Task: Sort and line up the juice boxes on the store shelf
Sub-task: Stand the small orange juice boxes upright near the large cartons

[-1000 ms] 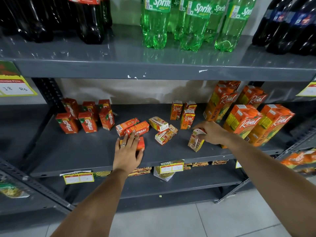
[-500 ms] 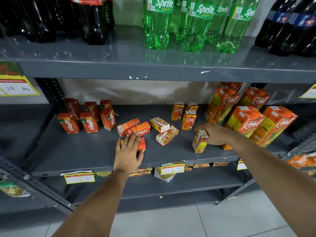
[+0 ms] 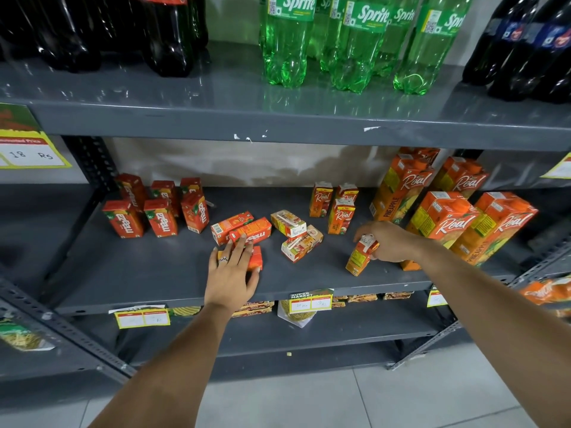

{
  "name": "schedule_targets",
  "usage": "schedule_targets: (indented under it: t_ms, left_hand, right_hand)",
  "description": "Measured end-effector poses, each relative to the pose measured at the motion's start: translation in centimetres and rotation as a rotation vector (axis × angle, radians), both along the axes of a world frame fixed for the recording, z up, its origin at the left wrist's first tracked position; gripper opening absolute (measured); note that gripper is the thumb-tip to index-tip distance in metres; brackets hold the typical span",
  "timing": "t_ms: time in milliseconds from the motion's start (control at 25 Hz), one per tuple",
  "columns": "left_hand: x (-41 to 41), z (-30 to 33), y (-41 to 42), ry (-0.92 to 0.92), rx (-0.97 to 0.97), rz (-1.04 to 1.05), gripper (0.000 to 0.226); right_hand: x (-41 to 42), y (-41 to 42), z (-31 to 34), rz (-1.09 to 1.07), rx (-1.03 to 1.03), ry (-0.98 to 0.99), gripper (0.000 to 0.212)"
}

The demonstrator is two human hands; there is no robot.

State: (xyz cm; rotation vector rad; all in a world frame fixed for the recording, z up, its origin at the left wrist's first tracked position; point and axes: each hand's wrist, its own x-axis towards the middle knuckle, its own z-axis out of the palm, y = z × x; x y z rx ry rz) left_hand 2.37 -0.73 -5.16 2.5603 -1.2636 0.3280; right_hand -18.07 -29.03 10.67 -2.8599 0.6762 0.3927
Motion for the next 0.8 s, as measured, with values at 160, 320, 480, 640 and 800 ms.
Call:
schedule_targets:
  t_ms: [160, 320, 480, 640, 800]
  left_hand:
    - [0.0, -0.1, 0.0, 0.0, -0.012, 0.004, 0.063]
    - [-0.1, 0.3, 0.0, 0.012, 0.005, -0.003, 0.063]
    - [-0.1, 0.8, 0.0, 0.051, -0.02, -0.004, 0.069]
    - [0.9, 1.0, 0.4, 0.043, 0.036, -0.032, 0.074]
    - [2.0, 1.2, 0.6, 0.067, 0.013, -0.011, 0.082]
  right_hand:
    - [-0.4, -0.5, 0.1, -0.087, -0.059, -0.012, 0.055]
    - [-0.7, -0.9, 0.1, -0.122, -0.07, -0.015, 0.056]
    - [-0.6, -0.7, 0.2, -0.15, -0.084, -0.021, 0.056]
    - [-0.2, -0.3, 0.3, -0.16, -0.1, -0.002, 0.055]
    - [1.0, -0.1, 2.0, -0.164, 0.017, 0.136, 0.074]
